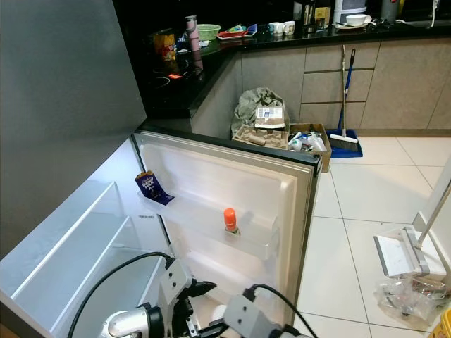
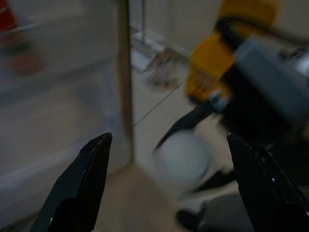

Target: Restocking fridge

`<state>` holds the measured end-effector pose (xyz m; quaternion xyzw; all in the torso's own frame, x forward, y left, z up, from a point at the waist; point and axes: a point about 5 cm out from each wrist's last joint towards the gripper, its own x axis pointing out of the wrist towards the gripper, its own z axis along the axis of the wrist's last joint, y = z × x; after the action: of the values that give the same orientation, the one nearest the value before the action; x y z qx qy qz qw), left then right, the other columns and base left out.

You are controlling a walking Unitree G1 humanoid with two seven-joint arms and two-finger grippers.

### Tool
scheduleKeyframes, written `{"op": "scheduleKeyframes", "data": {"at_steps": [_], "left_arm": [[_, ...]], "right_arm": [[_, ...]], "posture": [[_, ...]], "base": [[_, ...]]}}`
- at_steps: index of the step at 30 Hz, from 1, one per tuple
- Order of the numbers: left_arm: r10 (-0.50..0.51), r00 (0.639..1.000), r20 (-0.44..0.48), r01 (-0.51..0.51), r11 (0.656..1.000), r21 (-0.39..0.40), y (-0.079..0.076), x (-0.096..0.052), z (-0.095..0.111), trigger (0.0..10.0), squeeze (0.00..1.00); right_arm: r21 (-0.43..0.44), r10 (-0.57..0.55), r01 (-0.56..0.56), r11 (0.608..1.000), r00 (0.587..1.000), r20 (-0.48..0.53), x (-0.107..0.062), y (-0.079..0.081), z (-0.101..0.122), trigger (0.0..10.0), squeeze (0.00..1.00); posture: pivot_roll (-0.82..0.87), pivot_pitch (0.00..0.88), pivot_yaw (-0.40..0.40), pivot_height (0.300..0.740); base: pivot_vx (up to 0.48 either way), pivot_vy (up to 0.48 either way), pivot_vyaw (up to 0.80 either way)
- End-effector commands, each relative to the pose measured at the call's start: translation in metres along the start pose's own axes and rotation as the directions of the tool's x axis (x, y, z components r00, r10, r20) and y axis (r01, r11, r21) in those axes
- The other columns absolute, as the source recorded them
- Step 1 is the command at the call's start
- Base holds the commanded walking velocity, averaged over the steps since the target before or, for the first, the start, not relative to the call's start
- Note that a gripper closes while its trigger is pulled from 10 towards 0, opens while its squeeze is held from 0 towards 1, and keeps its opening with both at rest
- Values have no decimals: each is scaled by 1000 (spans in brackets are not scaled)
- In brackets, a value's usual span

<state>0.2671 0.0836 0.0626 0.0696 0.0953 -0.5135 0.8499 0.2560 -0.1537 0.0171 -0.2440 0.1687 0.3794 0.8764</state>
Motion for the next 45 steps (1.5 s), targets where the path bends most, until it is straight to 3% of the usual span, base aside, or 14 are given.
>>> {"op": "scheduleKeyframes", "data": {"at_steps": [1, 4, 7, 9, 11, 13, 16, 17, 28, 34, 45], "left_arm": [[85, 992, -91, -83, 996, 16, 9, -15, -20, 10000, 0], [247, 945, -215, -254, 967, -3, 21, -28, -43, 10000, 0], [281, 928, -246, -307, 949, -76, 21, -34, -52, 10000, 0], [264, 936, -233, -300, 944, -134, 16, -38, -55, 10000, 0], [224, 953, -203, -252, 959, -127, 10, -41, -53, 10000, 0], [214, 957, -198, -241, 962, -126, 9, -41, -52, 10000, 0], [217, 961, -171, -235, 967, -97, 13, -44, -46, 10000, 0], [235, 961, -144, -246, 967, -69, 21, -46, -40, 10000, 0], [235, 965, -115, -240, 971, -27, 33, -60, -25, 10000, 0], [151, 988, -43, -155, 984, -93, 28, -58, -15, 10000, 0], [92, 992, 87, -73, 978, -195, 22, -44, 10, 10000, 0]], "right_arm": [[55, -59, 59, 997, 998, 5, -2, -2, -4, 10000, 0], [201, -175, 170, 965, 985, 8, -8, -8, -10, 10000, 0], [276, -180, 162, 947, 983, 42, -9, -5, -9, 10000, 0], [308, -137, 102, 946, 986, 92, -8, 3, -3, 10000, 0], [273, -44, 7, 962, 991, 130, -5, 14, 3, 10000, 0], [261, -29, -6, 965, 991, 132, -4, 15, 4, 10000, 0], [219, 28, -53, 974, 993, 117, 0, 19, 4, 10000, 0], [191, 77, -98, 977, 990, 117, 6, 22, 7, 10000, 0], [146, 169, -192, 971, 973, 159, 23, 26, 26, 10000, 0], [87, 225, -254, 963, 942, 249, 29, 29, 48, 10000, 0], [60, 279, -316, 947, 900, 335, 35, 37, 69, 10000, 0]], "posture": [[-138, 95, 87, 740], [-138, 102, 95, 740], [-139, 108, 105, 740], [-139, 117, 109, 740], [-124, 131, 97, 740], [-124, 131, 97, 740], [-116, 135, 88, 740], [-94, 149, 60, 740], [-71, 164, 62, 740], [-66, 169, 63, 740], [-69, 172, 68, 740]], "base": [[0, 0, 0], [0, 0, 0], [0, 0, 0], [0, 0, 0], [0, 0, 0], [0, 0, 0], [0, 0, 0], [0, 0, 0], [0, 0, 0], [0, 0, 0], [0, 0, 0]]}}
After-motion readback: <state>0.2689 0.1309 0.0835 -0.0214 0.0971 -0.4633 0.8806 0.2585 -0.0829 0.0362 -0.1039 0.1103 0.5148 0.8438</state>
